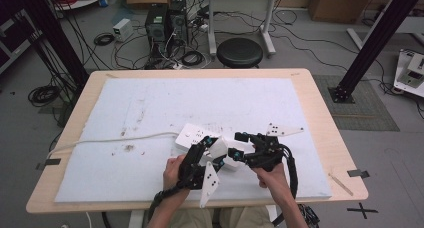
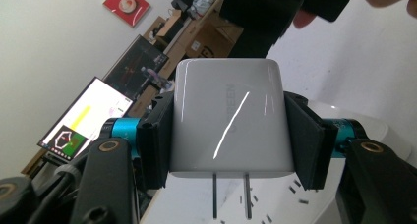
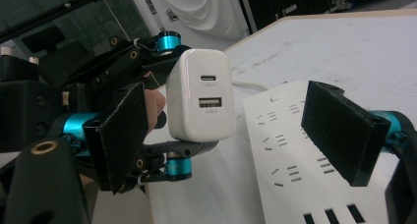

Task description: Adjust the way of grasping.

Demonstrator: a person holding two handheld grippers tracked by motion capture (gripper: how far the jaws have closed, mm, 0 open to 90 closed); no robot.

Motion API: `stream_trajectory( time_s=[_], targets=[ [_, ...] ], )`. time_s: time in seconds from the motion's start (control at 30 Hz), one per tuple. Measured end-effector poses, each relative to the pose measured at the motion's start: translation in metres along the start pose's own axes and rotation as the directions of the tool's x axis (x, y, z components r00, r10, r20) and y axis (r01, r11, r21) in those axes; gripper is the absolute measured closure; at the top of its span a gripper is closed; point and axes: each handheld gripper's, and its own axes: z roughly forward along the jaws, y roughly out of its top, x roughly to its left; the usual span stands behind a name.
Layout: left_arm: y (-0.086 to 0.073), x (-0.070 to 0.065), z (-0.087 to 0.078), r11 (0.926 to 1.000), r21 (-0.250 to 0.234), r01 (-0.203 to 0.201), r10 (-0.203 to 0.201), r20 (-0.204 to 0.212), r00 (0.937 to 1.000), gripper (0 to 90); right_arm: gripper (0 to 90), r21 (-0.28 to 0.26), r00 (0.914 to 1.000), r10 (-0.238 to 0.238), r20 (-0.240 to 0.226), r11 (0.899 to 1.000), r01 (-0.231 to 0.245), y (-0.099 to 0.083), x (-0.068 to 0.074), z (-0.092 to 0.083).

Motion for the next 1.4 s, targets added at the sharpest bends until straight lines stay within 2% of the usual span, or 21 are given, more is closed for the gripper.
stream_trajectory(
  time_s=[0.1, 0.2, 0.33, 0.4, 0.57, 0.6, 0.8, 1.27, 1.4],
  targets=[
    [0.002, -0.003, -0.001, 0.9994, -0.012, -0.032, 0.032, -0.02, 0.9993, 42.4, 18.5, 0.003, 0.9997, -0.004, -0.025, 1.0, 0.004, 0.0, 0.002, 0.003],
    [0.003, -0.005, -0.003, 0.9979, -0.039, -0.051, 0.05, -0.023, 0.9985, 42.4, 18.5, 0.001, 0.9989, -0.027, -0.038, 1.0, 0.027, 0.0, 0.002, 0.006],
    [0.003, -0.006, -0.003, 0.9972, -0.054, -0.051, 0.05, -0.026, 0.9984, 42.4, 18.7, -0.009, 0.9983, -0.021, -0.054, 1.0, 0.02, -0.002, 0.003, 0.006],
    [0.003, -0.006, -0.003, 0.9973, -0.056, -0.049, 0.047, -0.031, 0.9984, 42.4, 24.3, -0.02, 0.9982, -0.02, -0.057, 1.0, 0.019, -0.003, 0.003, 0.006],
    [0.005, -0.007, -0.004, 0.9962, -0.072, -0.049, 0.047, -0.038, 0.9982, 42.4, 25.8, -0.036, 0.9971, -0.027, -0.072, 0.999, 0.024, -0.004, 0.003, 0.007],
    [0.006, -0.007, -0.004, 0.9956, -0.077, -0.053, 0.05, -0.041, 0.9979, 42.4, 26.3, -0.037, 0.9958, -0.02, -0.089, 0.999, 0.017, -0.005, 0.002, 0.008],
    [0.008, -0.01, -0.003, 0.994, -0.087, -0.066, 0.062, -0.047, 0.997, 42.4, 30.9, -0.047, 0.9918, -0.027, -0.125, 0.999, 0.022, -0.006, 0.002, 0.009],
    [0.009, -0.013, -0.002, 0.9923, -0.104, -0.067, 0.063, -0.045, 0.997, 42.4, 36.8, -0.048, 0.9889, -0.031, -0.145, 0.999, 0.025, -0.009, 0.0, 0.013],
    [0.011, -0.014, -0.002, 0.991, -0.109, -0.079, 0.075, -0.041, 0.9964, 42.4, 39.4, -0.048, 0.9878, -0.03, -0.153, 0.999, 0.023, -0.011, 0.0, 0.013]
  ],
)
